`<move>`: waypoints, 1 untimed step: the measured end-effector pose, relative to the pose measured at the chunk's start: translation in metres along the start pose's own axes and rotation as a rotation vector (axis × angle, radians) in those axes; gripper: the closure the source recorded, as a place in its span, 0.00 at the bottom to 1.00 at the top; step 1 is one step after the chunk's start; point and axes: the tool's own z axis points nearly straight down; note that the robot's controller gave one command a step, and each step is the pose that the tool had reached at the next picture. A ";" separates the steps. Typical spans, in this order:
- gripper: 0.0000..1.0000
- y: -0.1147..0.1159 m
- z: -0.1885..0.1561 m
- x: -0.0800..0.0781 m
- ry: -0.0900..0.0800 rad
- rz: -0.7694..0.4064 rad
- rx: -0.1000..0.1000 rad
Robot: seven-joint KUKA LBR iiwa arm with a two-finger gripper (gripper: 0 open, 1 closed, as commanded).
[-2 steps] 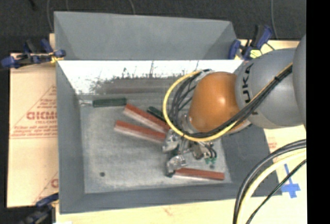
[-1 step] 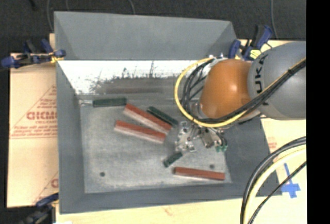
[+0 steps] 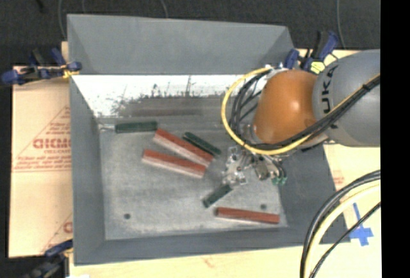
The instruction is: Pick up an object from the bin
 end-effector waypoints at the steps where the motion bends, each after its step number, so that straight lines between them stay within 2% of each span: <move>1: 0.00 0.008 -0.004 0.036 0.007 -0.492 -0.002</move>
Offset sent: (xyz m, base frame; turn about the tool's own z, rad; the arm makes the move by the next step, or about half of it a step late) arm 0.0000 0.0000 0.0000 0.0000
